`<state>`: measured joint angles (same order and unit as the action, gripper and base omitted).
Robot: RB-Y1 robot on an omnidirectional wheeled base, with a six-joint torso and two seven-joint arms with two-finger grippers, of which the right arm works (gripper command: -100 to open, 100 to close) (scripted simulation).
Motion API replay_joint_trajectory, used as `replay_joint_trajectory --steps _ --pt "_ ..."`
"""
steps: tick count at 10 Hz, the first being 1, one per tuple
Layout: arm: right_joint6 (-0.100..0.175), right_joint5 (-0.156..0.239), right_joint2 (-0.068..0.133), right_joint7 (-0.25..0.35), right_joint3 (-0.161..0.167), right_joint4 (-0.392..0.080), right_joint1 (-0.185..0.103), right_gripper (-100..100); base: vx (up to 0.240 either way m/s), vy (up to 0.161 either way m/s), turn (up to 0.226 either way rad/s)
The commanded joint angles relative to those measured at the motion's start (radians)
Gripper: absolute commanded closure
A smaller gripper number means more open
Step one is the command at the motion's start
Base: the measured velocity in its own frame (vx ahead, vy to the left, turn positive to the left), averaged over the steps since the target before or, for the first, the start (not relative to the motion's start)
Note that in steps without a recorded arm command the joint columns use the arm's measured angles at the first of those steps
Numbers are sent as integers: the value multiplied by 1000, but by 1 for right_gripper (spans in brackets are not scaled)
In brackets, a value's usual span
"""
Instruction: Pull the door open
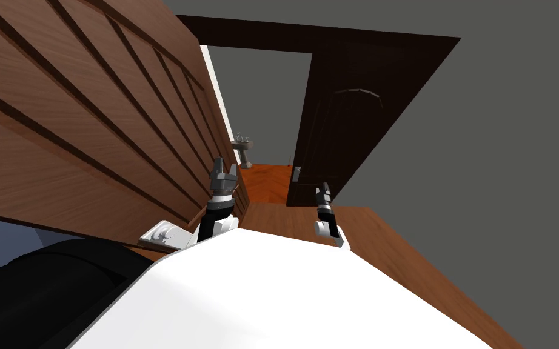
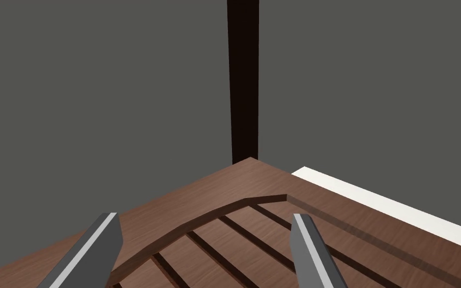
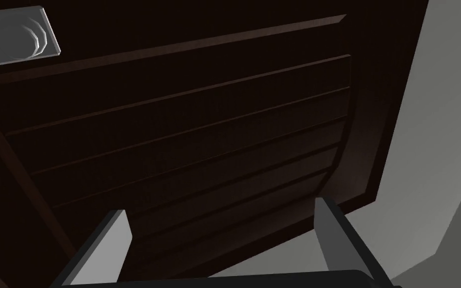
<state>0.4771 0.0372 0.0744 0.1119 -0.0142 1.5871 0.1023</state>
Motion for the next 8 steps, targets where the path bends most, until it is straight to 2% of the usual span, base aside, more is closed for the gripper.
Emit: replay_joint_trajectory --steps 1,7,8 --pt "-19 -4 1 -5 0 -44 -26 -100 98 8 50" --pt "-64 -14 10 -14 -5 -214 -123 -100 100 4 55" --pt "-64 -14 10 -14 -5 -217 -123 -100 60 2 18"
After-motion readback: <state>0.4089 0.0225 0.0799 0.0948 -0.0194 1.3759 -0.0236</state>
